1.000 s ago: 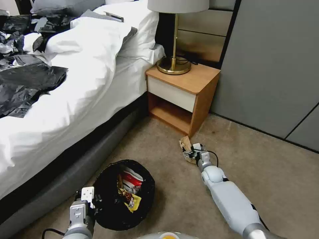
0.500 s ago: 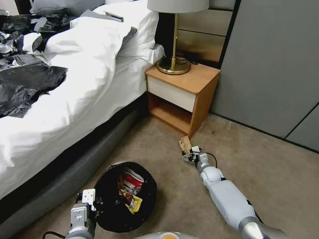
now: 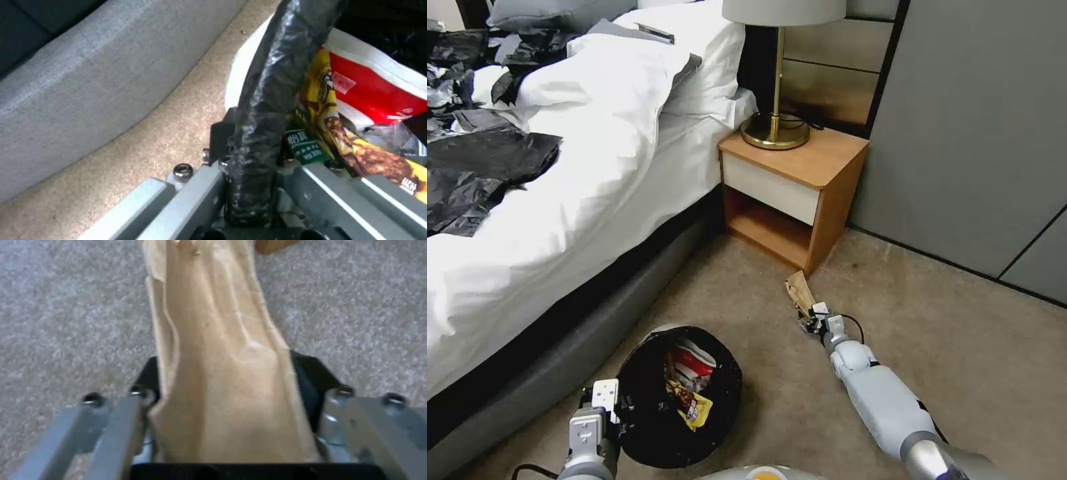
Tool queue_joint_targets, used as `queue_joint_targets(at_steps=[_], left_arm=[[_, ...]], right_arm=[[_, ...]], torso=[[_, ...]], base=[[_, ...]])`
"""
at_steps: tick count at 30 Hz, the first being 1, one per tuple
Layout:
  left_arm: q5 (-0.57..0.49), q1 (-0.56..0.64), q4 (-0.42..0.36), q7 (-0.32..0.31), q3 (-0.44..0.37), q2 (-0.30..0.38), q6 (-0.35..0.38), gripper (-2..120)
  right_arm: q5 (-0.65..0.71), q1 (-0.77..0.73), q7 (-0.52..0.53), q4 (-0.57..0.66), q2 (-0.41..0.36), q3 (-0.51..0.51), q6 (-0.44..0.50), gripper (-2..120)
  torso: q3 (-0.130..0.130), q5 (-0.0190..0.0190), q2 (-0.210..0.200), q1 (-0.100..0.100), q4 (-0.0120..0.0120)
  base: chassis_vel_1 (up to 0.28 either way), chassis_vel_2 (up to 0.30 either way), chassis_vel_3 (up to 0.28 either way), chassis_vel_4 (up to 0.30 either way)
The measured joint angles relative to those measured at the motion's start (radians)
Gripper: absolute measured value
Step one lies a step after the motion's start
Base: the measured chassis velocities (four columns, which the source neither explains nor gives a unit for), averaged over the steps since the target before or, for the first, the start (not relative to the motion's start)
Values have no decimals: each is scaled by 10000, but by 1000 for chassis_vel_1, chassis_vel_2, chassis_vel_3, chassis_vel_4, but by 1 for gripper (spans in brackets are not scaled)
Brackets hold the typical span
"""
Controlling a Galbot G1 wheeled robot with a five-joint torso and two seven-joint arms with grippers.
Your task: Pick up the trash bin, then pick up the garbage from the floor and place it into the trash bin.
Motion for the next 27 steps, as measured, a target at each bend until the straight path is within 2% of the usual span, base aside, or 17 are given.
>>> queue_joint_targets(at_steps=[9,13,15,26,27], left_arm=[[-54,-64,69,-1,-9,70,10,0],[-58,-79,71,-1,-2,70,12,0],[-59,-80,70,-1,-2,71,13,0],[-57,-35,-14,-5,36,72,14,0],[-48,-13,-43,-5,48,65,11,0]], right_arm=[[18,-12,135,88,-57,30,64,12],[21,-125,240,226,-63,62,84,3],[23,-193,275,311,-76,72,86,0],[75,-753,561,1136,-179,156,88,0],[125,-1001,685,1589,-213,199,113,0]], torso=[[0,0,0,0,0],[0,-2,0,0,0],[0,-2,0,1,-1],[0,-4,0,1,-3],[0,-5,0,1,-1]], base=[[0,0,0,0],[0,0,0,0],[0,0,0,0],[0,0,0,0],[0,0,0,0]])
